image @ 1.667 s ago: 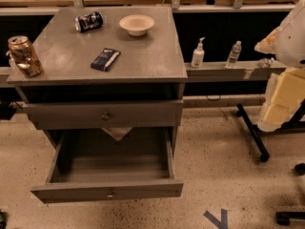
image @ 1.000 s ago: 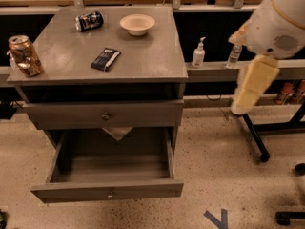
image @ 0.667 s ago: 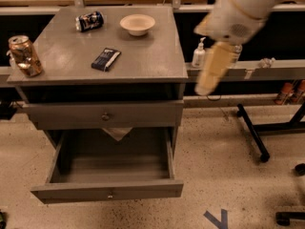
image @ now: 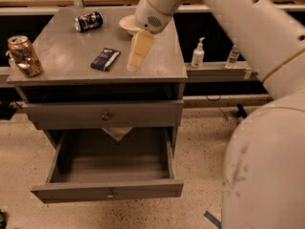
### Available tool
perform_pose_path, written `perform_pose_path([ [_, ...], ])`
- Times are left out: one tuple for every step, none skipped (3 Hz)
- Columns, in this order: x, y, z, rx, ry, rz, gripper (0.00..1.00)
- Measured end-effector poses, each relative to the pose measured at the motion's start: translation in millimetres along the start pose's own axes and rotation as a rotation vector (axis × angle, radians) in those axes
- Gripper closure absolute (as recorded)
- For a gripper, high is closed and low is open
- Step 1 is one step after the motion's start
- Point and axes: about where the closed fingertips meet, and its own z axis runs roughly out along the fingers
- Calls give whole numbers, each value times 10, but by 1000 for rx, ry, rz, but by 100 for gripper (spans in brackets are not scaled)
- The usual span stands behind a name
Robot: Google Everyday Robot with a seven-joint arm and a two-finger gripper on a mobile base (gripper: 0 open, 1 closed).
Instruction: Place rxbar blueberry into middle drawer
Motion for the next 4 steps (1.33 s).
perform_pose_path([
  [-110,-454,497,71,-57,117,0],
  [-154,-659,852,77,-102,199,0],
  [-285,-743,1165,40,-143,246,0],
  [-374,-740,1445,-16,-170,266,0],
])
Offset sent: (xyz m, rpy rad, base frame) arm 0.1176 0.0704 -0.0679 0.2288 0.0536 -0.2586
